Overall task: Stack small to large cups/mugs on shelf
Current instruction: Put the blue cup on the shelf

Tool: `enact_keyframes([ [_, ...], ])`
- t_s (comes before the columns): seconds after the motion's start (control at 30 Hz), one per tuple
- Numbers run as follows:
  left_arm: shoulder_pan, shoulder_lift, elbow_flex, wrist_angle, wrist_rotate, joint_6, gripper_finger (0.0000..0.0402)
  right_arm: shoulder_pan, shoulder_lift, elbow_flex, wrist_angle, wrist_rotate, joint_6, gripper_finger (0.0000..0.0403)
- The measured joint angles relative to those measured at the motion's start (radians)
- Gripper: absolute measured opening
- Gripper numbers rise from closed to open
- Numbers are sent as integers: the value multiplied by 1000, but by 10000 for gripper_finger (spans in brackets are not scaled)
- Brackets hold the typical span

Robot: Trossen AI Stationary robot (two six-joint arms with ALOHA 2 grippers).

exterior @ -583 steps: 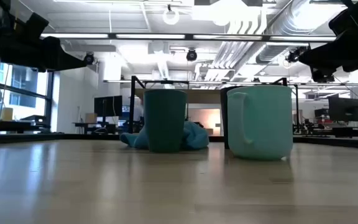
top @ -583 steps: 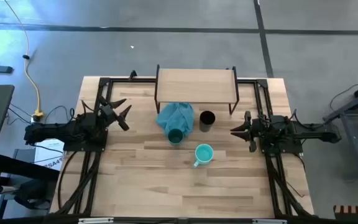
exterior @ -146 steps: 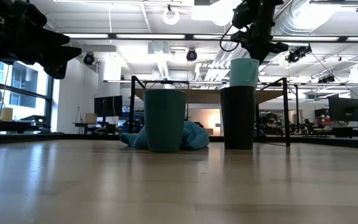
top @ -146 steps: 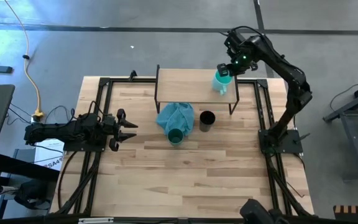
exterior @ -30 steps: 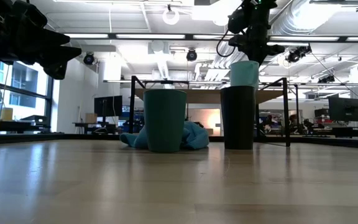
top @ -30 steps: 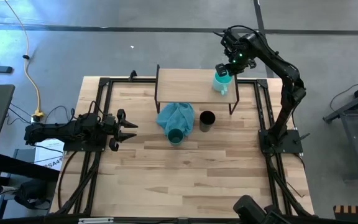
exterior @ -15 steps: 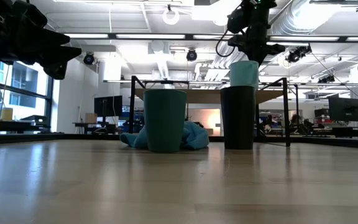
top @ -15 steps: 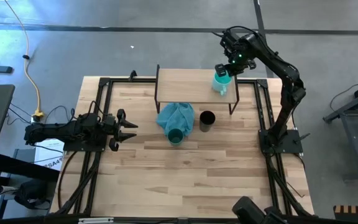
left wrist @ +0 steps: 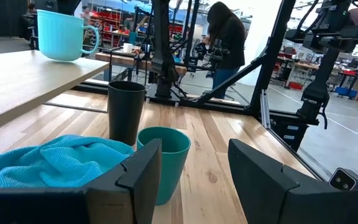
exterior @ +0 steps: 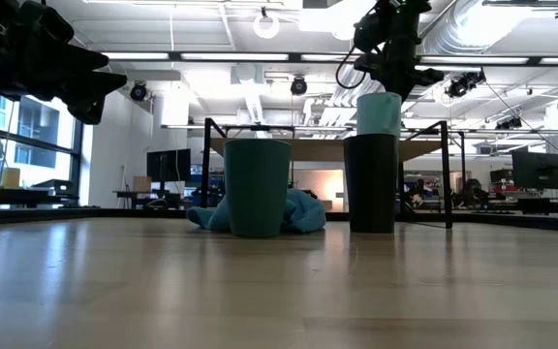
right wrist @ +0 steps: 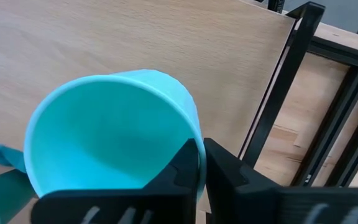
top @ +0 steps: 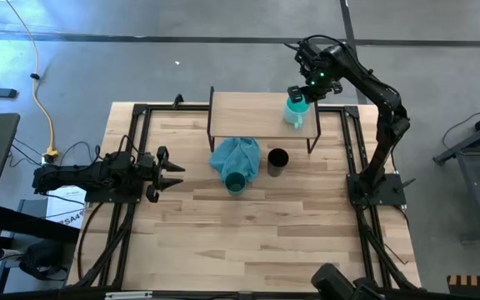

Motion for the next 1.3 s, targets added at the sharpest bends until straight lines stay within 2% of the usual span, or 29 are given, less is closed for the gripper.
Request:
enact_keyframes([
  [0.2,0,0,0,0,0,0,175,0,0,0,2,0,-1,22],
  [0.73,0,0,0,0,0,2,175,0,0,0,15,7,-11,24],
  [1.07,0,0,0,0,0,2,175,0,0,0,14,7,-12,61],
  [1.3,0,0,0,0,0,0,175,0,0,0,14,7,-17,65],
])
